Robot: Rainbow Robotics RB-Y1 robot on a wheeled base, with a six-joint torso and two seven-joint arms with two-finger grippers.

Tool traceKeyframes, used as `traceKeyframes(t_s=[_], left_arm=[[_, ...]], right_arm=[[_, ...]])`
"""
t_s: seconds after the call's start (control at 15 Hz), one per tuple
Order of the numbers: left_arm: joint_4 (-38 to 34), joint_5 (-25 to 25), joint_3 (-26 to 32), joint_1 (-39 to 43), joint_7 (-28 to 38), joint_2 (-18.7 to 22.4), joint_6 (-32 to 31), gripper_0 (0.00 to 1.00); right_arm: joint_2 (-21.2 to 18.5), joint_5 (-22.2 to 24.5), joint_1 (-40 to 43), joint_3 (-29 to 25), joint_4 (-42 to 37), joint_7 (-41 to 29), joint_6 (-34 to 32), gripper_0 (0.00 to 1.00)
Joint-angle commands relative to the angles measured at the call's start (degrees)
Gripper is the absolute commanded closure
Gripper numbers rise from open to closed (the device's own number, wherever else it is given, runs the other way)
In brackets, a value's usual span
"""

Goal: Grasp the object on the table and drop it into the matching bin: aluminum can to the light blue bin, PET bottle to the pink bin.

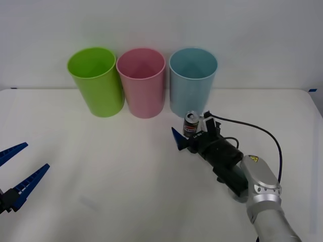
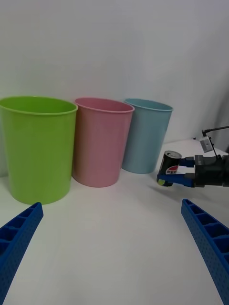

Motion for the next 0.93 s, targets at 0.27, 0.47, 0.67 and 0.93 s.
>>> traceKeyframes(t_s=[0.27, 0.47, 0.67, 0.93], left_arm=[[0.00, 0.00, 0.00, 0.00, 0.00, 0.00, 0.00, 0.00], [0.00, 0.00, 0.00, 0.00, 0.00, 0.00, 0.00, 0.00], [0.00, 0.00, 0.00, 0.00, 0.00, 0.00, 0.00, 0.00], [0.00, 0.00, 0.00, 0.00, 0.00, 0.00, 0.00, 0.00]], right_arm=[[0.12, -0.35, -0.72, 0.35, 0.72, 0.68, 1.12, 0.00], [0.20, -0.53, -0.63, 0.35, 0.72, 1.03, 1.03, 0.00], [0.12, -1.06, -0.63, 0.44, 0.72, 1.12, 1.03, 1.00], [0.12, -1.41, -0.63, 0.44, 0.72, 1.12, 0.94, 1.00]])
